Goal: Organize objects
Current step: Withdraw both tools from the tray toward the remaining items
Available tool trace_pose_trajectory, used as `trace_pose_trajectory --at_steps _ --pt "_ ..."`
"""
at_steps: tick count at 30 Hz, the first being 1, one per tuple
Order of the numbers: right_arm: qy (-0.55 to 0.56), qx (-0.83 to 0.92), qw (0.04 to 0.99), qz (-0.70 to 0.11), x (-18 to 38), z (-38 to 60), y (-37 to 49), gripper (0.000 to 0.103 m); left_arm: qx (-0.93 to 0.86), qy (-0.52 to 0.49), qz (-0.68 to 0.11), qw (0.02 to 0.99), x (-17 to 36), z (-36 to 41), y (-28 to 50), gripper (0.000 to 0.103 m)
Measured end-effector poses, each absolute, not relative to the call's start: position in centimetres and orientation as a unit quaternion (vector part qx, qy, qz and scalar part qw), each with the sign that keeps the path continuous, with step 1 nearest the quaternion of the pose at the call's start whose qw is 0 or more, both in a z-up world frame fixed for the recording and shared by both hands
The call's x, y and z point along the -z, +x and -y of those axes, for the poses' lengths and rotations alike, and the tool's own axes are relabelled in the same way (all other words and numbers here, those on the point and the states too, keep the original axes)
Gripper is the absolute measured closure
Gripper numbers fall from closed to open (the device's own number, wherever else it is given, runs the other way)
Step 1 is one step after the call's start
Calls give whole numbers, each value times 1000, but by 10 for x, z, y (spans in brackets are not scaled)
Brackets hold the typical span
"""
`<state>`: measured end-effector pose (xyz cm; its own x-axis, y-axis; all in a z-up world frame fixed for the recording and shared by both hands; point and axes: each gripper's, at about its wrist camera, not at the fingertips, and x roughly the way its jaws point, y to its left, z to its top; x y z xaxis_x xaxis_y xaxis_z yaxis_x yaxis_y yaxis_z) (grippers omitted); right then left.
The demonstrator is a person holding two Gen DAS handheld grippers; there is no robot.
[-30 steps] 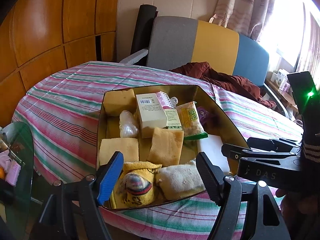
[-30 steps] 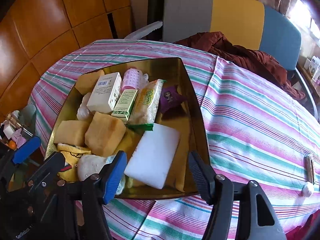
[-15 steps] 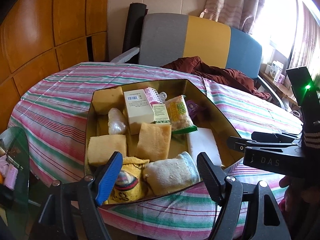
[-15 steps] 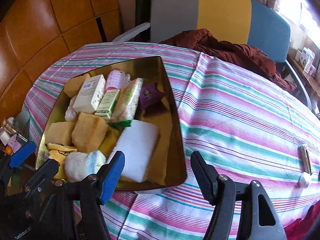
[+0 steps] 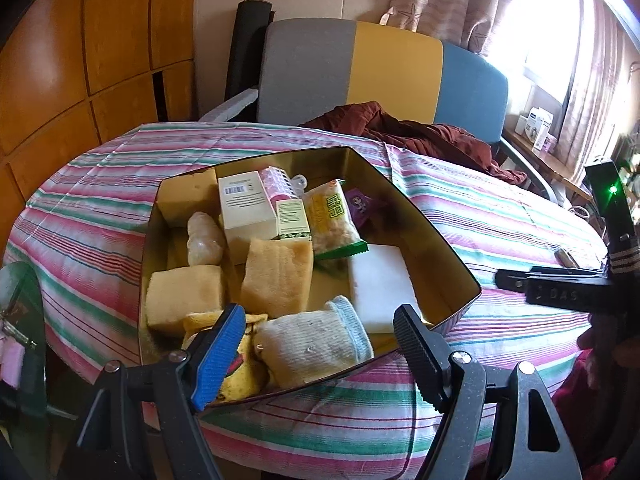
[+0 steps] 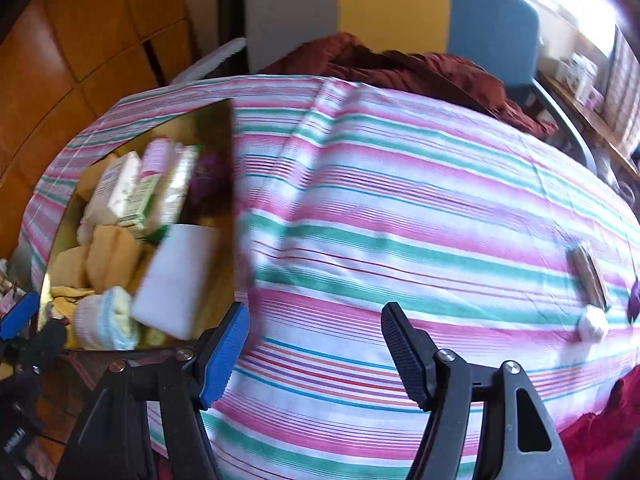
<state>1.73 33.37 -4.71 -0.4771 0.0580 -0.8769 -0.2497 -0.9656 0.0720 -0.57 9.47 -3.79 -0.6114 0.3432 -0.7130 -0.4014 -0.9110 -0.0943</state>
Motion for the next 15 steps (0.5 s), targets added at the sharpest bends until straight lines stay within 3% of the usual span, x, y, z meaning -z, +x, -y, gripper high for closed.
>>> trace_pose_trajectory --at_steps 15 --pt "-499 -812 233 -194 32 -505 82 34 -877 -376 -93 285 26 -162 -1 26"
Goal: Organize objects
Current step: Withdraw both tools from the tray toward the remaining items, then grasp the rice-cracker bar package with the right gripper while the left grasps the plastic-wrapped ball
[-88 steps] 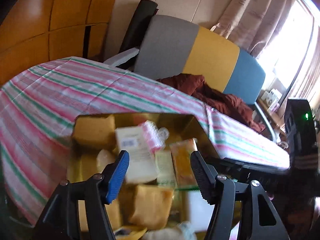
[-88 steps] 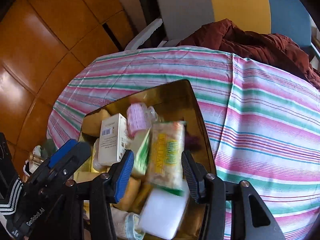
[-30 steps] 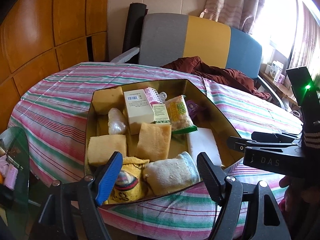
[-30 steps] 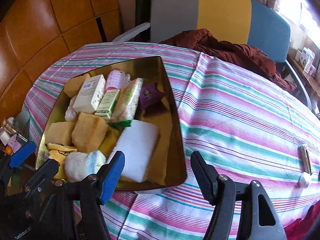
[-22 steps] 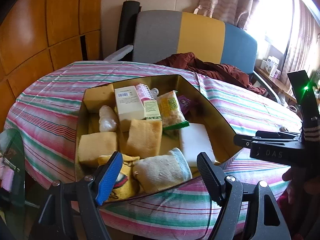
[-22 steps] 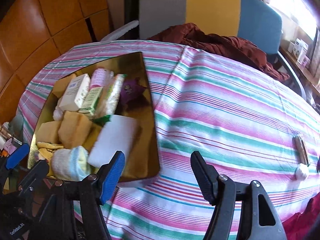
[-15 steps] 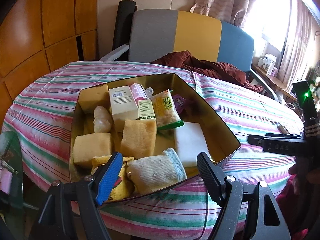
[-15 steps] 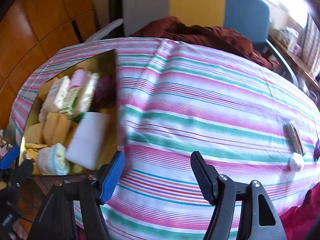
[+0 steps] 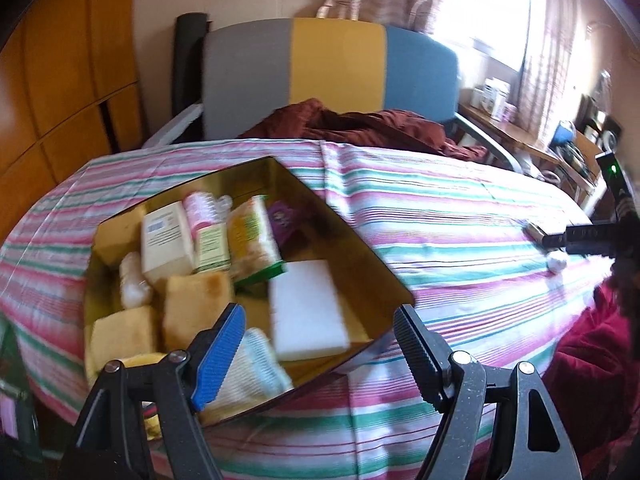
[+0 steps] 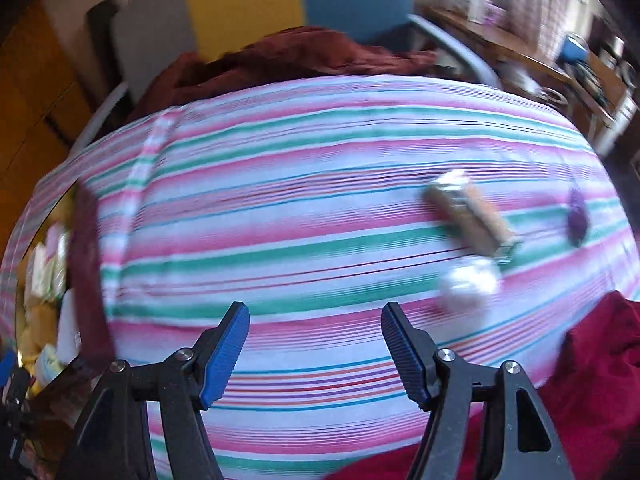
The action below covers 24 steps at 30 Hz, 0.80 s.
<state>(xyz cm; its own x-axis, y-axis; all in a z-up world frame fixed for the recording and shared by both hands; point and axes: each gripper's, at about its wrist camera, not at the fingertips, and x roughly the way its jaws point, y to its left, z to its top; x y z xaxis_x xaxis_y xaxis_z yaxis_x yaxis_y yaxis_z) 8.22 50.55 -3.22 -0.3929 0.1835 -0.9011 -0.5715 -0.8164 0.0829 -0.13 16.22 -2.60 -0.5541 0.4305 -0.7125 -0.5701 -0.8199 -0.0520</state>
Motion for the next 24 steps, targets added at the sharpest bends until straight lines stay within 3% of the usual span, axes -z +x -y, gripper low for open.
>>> trace_pose_trajectory --at_steps 10,20,24 --pt "-480 -768 326 -271 37 -620 115 33 -845 -388 -139 340 37 -225 8 26" --pt "-553 -757 287 -197 80 -648 60 28 -826 -400 -162 363 44 -263 12 26" --pt "-561 -757 276 -192 96 -655 52 32 -818 -404 -169 372 45 -280 11 26"
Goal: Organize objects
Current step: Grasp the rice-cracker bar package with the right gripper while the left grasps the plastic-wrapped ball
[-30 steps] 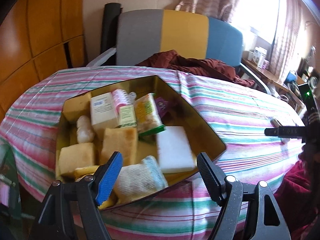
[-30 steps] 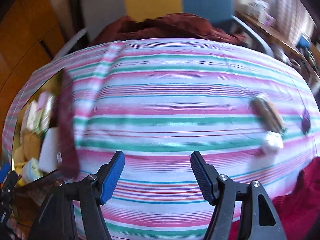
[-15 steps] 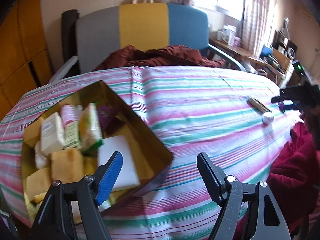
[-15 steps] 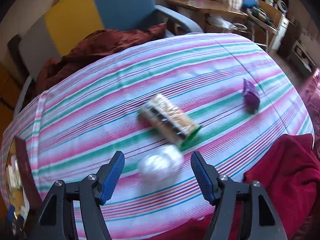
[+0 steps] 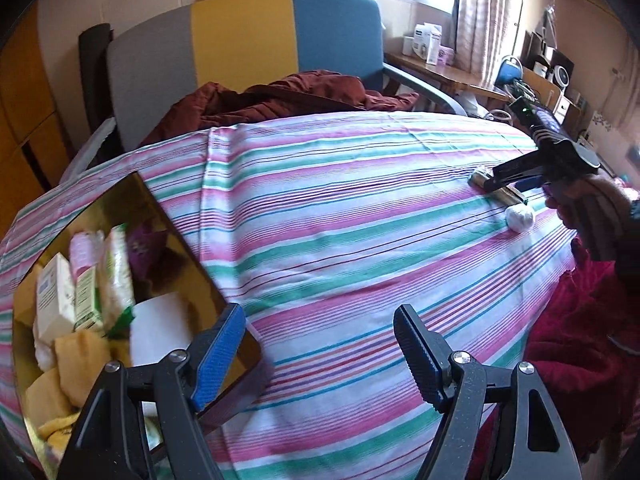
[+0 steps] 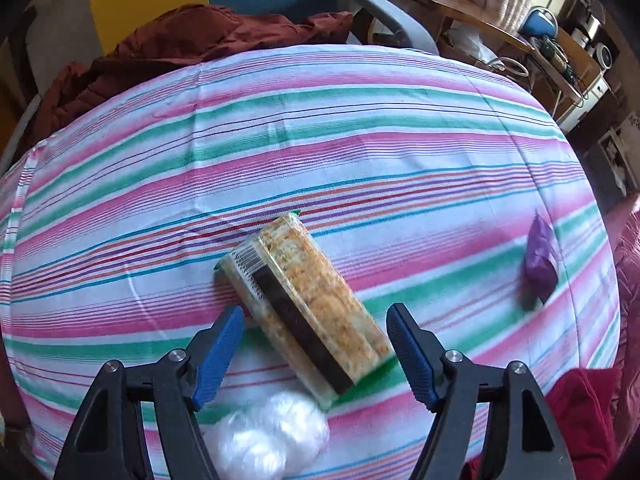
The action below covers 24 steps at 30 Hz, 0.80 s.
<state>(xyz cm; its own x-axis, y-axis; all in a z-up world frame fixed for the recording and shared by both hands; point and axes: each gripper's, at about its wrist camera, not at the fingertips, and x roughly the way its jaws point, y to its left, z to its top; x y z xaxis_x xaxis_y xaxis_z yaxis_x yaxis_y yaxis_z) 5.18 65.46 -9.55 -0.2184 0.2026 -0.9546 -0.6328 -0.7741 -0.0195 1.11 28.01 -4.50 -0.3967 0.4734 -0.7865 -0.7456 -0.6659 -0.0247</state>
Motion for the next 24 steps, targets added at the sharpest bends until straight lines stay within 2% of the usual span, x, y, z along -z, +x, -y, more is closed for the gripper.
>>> trace_pose_trajectory --at_steps 3,5,10,24 --pt "-558 -762 271 -187 98 -652 55 45 -811 -409 -169 383 47 -296 8 26" --pt "-549 -770 255 -201 95 -651 58 49 -804 -411 -172 393 49 -311 6 26" --pt "-523 -785 244 -224 84 -653 66 49 -781 -421 -175 426 53 -349 6 26" --pt "-542 -748 286 -256 96 -673 80 48 -703 -429 -182 538 63 -468 36 27"
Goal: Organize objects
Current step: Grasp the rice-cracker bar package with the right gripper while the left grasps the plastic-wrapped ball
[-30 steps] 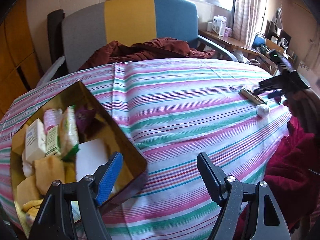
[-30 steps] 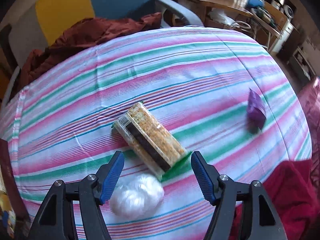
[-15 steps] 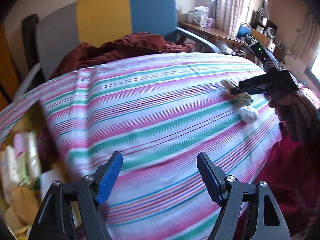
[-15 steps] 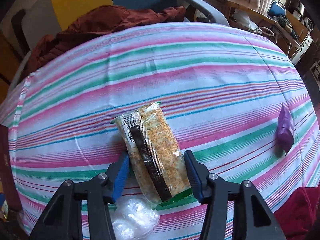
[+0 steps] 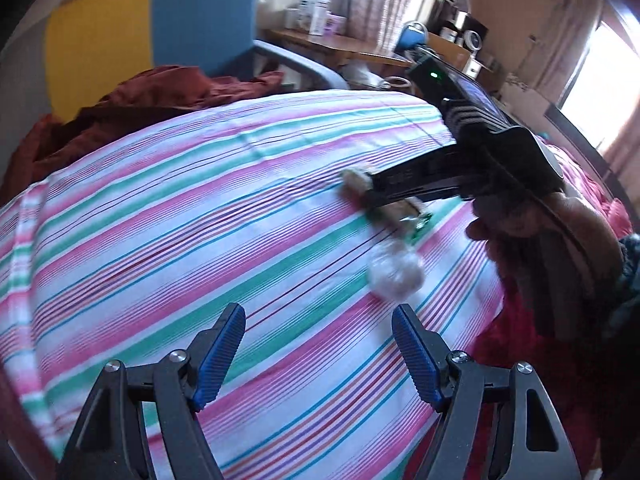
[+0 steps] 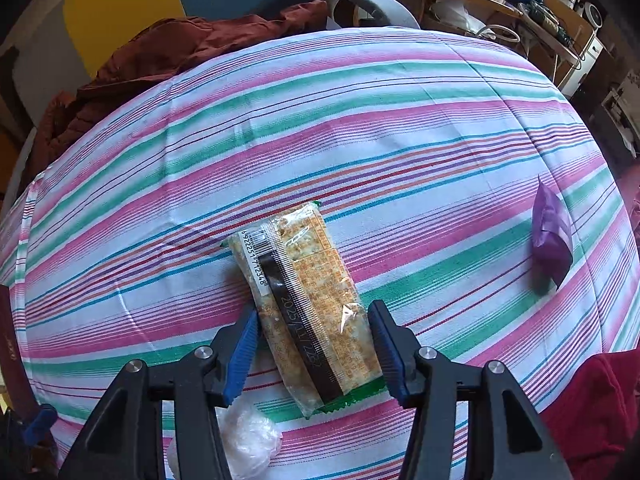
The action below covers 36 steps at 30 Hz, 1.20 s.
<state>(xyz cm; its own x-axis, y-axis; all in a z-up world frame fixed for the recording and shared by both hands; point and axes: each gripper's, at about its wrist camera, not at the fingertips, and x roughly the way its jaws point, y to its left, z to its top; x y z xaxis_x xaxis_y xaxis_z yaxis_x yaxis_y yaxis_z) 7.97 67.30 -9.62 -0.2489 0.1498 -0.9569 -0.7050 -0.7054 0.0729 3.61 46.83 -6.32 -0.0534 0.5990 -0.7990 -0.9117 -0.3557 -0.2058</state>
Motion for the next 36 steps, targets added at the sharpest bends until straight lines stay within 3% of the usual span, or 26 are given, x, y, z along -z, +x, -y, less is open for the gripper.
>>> trace_pose_trajectory --at_steps 11,15,16,17,19,21,31,36 --pt "-543 -742 291 -265 99 -675 85 46 -664 -448 -198 565 96 -531 52 28" --pt "-547 -742 292 -255 100 -672 83 44 -664 -458 -194 558 106 -547 49 41" --pt "-549 -743 291 -249 101 -671 83 44 -663 -456 -196 561 106 -549 49 57" --pt "-551 -744 291 -243 101 -669 82 43 -664 -454 -199 560 106 -549 49 65" --pt "-552 -748 291 -228 101 -665 81 43 -672 -452 -191 555 106 -540 47 65" --pt "-548 -758 282 -214 98 -661 80 52 -683 -451 -187 544 106 -525 42 65" --pt "-546 -810 136 -164 89 -606 65 54 -790 -423 -173 408 104 -406 13 65" --pt "-569 -811 87 -108 94 -568 52 54 -802 -406 -176 400 109 -397 10 65"
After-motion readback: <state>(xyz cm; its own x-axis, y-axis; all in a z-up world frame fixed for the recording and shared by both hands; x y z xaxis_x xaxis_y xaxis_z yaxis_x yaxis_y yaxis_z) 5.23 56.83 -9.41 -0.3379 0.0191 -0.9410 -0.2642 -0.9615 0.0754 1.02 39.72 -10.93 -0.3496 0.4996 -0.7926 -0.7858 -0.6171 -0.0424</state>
